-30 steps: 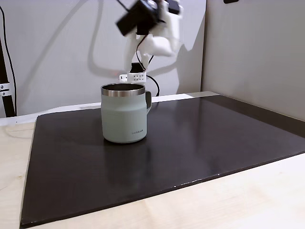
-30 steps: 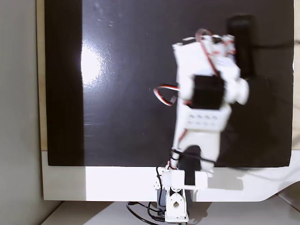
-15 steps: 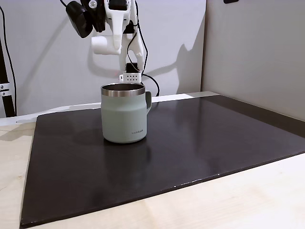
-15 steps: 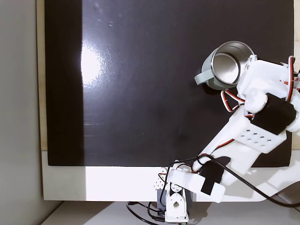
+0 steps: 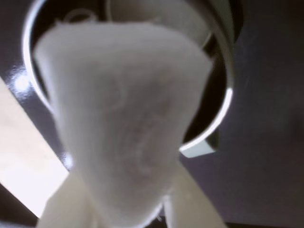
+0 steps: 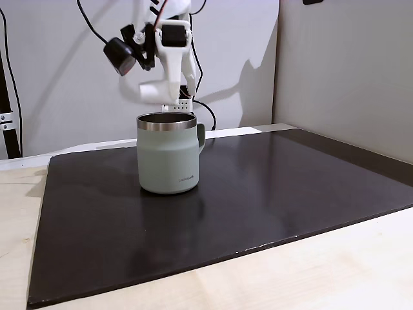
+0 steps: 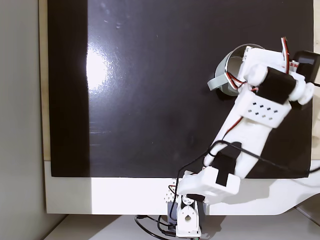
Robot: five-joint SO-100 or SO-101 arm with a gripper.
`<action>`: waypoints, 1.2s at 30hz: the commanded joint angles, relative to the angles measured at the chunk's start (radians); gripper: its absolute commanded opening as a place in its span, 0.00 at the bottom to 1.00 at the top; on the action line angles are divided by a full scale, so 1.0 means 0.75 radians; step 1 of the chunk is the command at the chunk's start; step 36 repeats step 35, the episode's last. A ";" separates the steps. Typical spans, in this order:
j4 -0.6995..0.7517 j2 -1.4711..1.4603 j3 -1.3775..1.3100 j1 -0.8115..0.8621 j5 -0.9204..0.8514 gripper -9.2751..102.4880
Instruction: Grasp a gauze and put it in the cup.
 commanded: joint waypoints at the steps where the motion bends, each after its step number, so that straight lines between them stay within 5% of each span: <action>1: -0.002 -0.004 -0.072 -0.027 0.016 0.08; 10: -0.002 -0.025 -0.072 -0.004 0.027 0.09; 20: -0.002 -0.006 -0.074 0.016 0.027 0.38; 36: -0.002 0.029 -0.072 -0.002 0.029 0.38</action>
